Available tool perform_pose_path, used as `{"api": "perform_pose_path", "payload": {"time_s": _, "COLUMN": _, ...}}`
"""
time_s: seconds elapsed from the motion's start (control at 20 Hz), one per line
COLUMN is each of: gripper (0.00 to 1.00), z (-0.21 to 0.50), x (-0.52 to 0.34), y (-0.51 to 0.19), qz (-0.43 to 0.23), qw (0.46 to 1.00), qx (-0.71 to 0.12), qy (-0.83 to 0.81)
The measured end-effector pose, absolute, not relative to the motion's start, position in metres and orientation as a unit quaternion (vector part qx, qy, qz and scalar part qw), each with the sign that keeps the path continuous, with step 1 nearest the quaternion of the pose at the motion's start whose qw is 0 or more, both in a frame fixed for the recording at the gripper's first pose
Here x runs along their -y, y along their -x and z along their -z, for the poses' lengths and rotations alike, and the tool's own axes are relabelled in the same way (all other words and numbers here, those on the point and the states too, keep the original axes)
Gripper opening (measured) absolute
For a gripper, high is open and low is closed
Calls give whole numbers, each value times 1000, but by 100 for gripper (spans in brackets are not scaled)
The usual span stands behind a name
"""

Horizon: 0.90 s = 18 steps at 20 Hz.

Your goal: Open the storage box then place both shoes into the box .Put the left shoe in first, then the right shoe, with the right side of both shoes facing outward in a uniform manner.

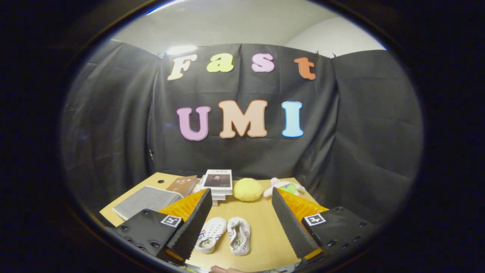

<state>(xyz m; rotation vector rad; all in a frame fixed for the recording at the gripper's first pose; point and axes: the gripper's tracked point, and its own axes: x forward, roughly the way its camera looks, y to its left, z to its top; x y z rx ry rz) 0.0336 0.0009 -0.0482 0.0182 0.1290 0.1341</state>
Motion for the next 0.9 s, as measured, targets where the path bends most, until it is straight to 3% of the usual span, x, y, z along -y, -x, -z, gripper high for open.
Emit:
{"api": "perform_pose_path", "payload": {"time_s": 0.5, "gripper": 99, "z": 161, "x": -89, "y": -94, "qz": -211, "qw": 952, "qx": -217, "qy": -45}}
{"api": "perform_pose_path", "payload": {"time_s": 0.7, "gripper": 97, "z": 208, "x": -154, "y": -100, "qz": -322, "qw": 881, "qx": -327, "qy": -112}}
{"api": "perform_pose_path", "payload": {"time_s": 0.9, "gripper": 97, "z": 242, "x": -209, "y": -102, "qz": -393, "qw": 792, "qx": -425, "qy": -196}}
